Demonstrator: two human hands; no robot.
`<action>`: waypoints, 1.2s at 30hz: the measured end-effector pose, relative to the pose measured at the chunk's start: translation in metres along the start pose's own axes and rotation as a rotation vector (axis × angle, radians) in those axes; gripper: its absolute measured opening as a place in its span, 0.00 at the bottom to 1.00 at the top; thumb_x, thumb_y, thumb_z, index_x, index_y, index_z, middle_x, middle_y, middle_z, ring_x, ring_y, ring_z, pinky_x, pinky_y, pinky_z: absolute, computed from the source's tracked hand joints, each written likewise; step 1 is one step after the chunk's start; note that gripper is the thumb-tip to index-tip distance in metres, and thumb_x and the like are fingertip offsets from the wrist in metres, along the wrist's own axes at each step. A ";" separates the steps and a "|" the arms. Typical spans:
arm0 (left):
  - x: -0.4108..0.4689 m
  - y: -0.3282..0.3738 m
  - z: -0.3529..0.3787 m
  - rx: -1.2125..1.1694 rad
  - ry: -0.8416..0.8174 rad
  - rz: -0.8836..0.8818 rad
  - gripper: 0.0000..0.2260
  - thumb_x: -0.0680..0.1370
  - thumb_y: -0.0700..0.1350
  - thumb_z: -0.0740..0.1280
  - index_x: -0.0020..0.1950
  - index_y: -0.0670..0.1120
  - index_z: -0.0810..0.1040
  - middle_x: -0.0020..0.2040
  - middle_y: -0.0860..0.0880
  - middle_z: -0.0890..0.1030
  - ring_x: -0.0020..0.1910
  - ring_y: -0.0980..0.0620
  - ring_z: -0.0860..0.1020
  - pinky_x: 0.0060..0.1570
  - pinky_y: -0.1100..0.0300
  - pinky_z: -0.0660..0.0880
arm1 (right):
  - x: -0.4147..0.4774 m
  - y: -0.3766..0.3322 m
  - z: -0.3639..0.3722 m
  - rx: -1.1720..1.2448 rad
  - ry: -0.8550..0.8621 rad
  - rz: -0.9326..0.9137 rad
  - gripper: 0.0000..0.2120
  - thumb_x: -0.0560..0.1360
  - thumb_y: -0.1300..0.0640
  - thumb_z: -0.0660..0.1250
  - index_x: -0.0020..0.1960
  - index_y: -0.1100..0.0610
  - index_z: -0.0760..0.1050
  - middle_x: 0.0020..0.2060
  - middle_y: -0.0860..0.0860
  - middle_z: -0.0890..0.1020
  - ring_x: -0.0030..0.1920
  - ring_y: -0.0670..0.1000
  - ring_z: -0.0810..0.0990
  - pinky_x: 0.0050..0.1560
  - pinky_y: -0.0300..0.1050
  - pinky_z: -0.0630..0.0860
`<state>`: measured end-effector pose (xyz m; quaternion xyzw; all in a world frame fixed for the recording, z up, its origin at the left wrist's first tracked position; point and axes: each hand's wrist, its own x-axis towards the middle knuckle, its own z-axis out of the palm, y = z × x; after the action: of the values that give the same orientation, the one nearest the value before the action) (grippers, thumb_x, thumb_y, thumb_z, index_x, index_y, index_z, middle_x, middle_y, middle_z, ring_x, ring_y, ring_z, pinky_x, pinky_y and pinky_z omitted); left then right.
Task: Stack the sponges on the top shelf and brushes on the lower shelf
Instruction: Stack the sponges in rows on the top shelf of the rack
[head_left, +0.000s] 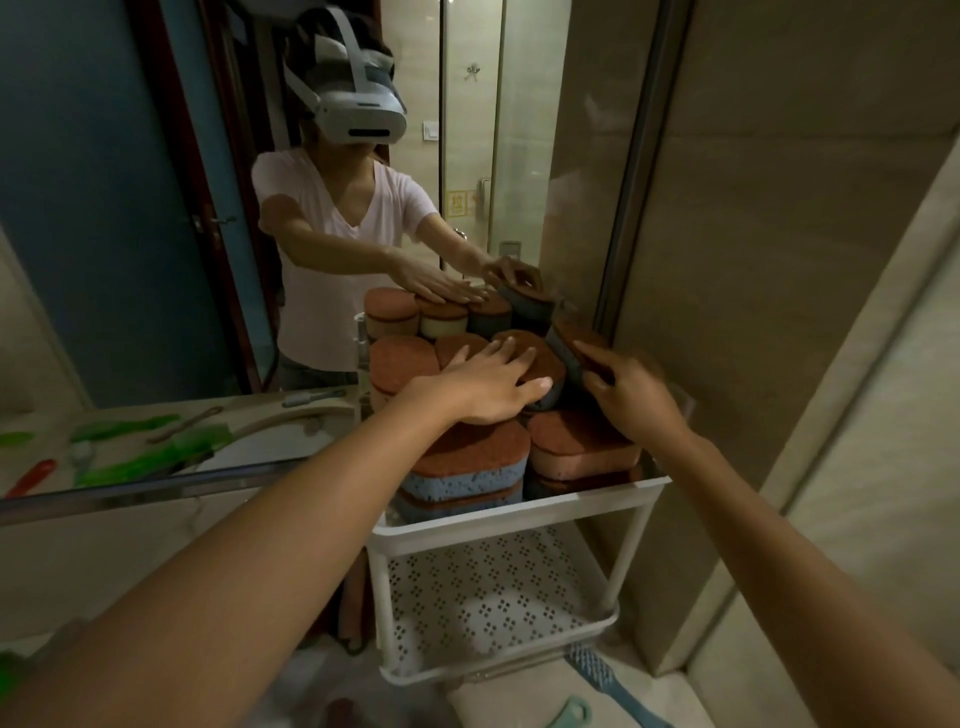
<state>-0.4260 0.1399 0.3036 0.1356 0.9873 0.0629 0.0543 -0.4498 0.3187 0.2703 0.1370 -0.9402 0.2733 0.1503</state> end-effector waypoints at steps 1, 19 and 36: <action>0.000 0.000 -0.001 -0.006 -0.005 0.001 0.27 0.81 0.60 0.44 0.77 0.50 0.46 0.78 0.47 0.43 0.77 0.50 0.42 0.74 0.48 0.41 | 0.000 0.000 0.002 -0.034 -0.027 -0.001 0.21 0.79 0.55 0.58 0.71 0.47 0.64 0.68 0.57 0.69 0.61 0.58 0.74 0.59 0.51 0.74; -0.018 0.000 -0.024 -0.304 0.196 0.023 0.21 0.82 0.48 0.51 0.75 0.44 0.60 0.75 0.42 0.61 0.74 0.45 0.61 0.70 0.53 0.60 | -0.024 -0.056 -0.010 -0.311 -0.015 -0.096 0.22 0.78 0.60 0.56 0.72 0.52 0.64 0.72 0.60 0.61 0.72 0.63 0.58 0.71 0.58 0.60; -0.275 -0.142 0.123 -0.598 0.532 -0.741 0.12 0.79 0.39 0.57 0.57 0.38 0.77 0.57 0.37 0.79 0.57 0.40 0.76 0.56 0.52 0.71 | -0.189 -0.213 0.157 0.286 -0.373 -0.642 0.21 0.71 0.53 0.53 0.48 0.66 0.79 0.53 0.65 0.78 0.49 0.64 0.81 0.45 0.53 0.79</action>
<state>-0.1839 -0.0577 0.1876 -0.2632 0.8878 0.3496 -0.1424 -0.2366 0.0917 0.1774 0.4909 -0.8131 0.3110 0.0340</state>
